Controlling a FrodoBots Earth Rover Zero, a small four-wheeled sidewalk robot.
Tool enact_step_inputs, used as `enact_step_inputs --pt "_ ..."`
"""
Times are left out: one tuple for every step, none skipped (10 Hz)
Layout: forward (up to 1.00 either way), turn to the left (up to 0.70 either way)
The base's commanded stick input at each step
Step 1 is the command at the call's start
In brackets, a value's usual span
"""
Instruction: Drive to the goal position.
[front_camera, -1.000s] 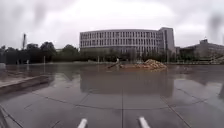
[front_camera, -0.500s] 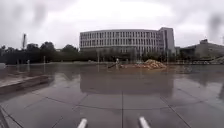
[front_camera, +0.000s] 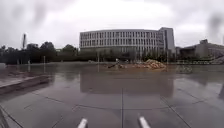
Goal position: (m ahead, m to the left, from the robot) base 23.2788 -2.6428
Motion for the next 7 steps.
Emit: enact_step_inputs --pt "1.00 0.00" --pt "1.00 0.00" --pt "0.80 0.00" --pt "0.31 0.00" --pt "-0.26 0.00" --pt "-0.65 0.00" --pt "-0.90 0.00"
